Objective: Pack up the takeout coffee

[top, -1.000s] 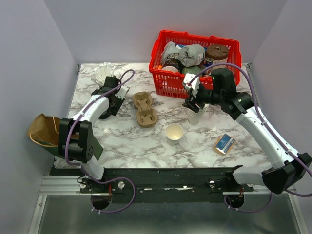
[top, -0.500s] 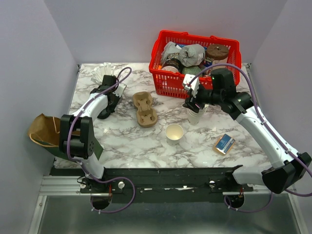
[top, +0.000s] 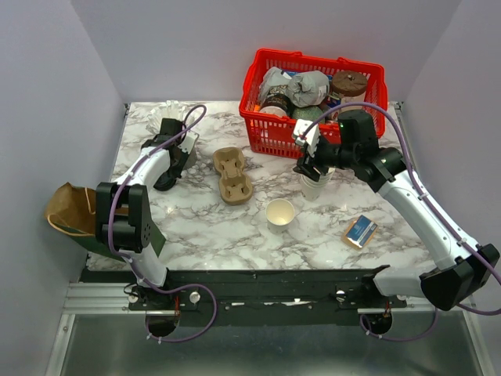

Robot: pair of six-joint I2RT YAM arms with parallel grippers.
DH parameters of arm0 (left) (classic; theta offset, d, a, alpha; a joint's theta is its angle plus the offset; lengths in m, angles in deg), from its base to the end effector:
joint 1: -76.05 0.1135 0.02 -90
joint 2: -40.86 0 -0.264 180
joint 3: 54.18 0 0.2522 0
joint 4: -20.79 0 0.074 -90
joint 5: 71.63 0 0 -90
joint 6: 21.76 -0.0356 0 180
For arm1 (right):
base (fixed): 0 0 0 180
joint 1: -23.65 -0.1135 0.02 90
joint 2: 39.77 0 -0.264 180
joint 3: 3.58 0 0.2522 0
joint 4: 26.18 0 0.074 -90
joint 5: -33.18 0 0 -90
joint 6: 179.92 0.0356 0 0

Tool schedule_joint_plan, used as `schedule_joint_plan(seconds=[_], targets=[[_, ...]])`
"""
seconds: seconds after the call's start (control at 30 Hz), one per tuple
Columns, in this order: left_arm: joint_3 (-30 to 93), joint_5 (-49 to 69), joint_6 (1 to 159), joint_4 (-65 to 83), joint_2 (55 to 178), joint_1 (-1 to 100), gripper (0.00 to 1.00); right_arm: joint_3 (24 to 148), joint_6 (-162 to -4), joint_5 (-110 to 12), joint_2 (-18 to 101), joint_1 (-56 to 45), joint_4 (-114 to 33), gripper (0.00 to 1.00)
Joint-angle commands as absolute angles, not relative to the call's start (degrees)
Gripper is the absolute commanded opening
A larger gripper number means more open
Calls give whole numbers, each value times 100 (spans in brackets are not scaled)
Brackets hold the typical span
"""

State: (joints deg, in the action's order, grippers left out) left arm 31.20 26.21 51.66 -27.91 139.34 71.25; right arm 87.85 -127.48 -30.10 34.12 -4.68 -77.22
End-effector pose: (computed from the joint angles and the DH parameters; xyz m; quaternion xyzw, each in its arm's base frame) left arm 0.3554 -0.0250 0.2212 0.1631 0.9539 0.0909 0.2350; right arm 0.2349 0.1448 0.3847 -0.5579 0.6598 0.1658 0.4754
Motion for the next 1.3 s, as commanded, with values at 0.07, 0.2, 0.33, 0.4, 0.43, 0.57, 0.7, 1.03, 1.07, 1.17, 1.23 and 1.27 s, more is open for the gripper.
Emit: schedule_joint_plan(seconds=[0.07, 0.2, 0.33, 0.4, 0.43, 0.57, 0.7, 1.03, 1.07, 1.17, 1.23, 1.27], targets=[[3279, 2435, 5189, -2909, 14000, 7192, 8, 8823, -12798, -2966, 3458, -474, -7756, 64], [3288, 2382, 5207, -2980, 13965, 7209, 2, 8814, -12798, -2957, 3458, -474, -7738, 64], [3279, 2294, 5259, -3129, 13895, 7209, 0, 8805, -12806, -2957, 3450, -474, -7738, 64], [3288, 2242, 5286, -3173, 13825, 7218, 0, 8814, -12789, -2957, 3450, -474, -7729, 64], [3306, 2215, 5294, -3243, 13807, 7227, 0, 8805, -12797, -2948, 3450, -474, -7729, 64], [3385, 2136, 5295, -3349, 13597, 7209, 0, 8788, -12789, -2922, 3458, -474, -7712, 64], [3464, 2101, 5225, -3489, 13587, 7209, 0, 8779, -12780, -2869, 3485, -474, -7703, 64], [3604, 1925, 5163, -3727, 13570, 7209, 0, 8779, -12754, -2843, 3485, -473, -7659, 64], [3613, 1873, 5154, -3744, 13561, 7218, 0, 8770, -12754, -2843, 3485, -474, -7659, 64], [3648, 1846, 5163, -3832, 13509, 7218, 0, 8744, -12762, -2834, 3485, -482, -7659, 64], [3640, 1846, 5180, -3832, 13421, 7209, 0, 8735, -12754, -2834, 3476, -474, -7659, 64], [3631, 1846, 5172, -3824, 13412, 7209, 0, 8726, -12762, -2834, 3485, -474, -7668, 64]])
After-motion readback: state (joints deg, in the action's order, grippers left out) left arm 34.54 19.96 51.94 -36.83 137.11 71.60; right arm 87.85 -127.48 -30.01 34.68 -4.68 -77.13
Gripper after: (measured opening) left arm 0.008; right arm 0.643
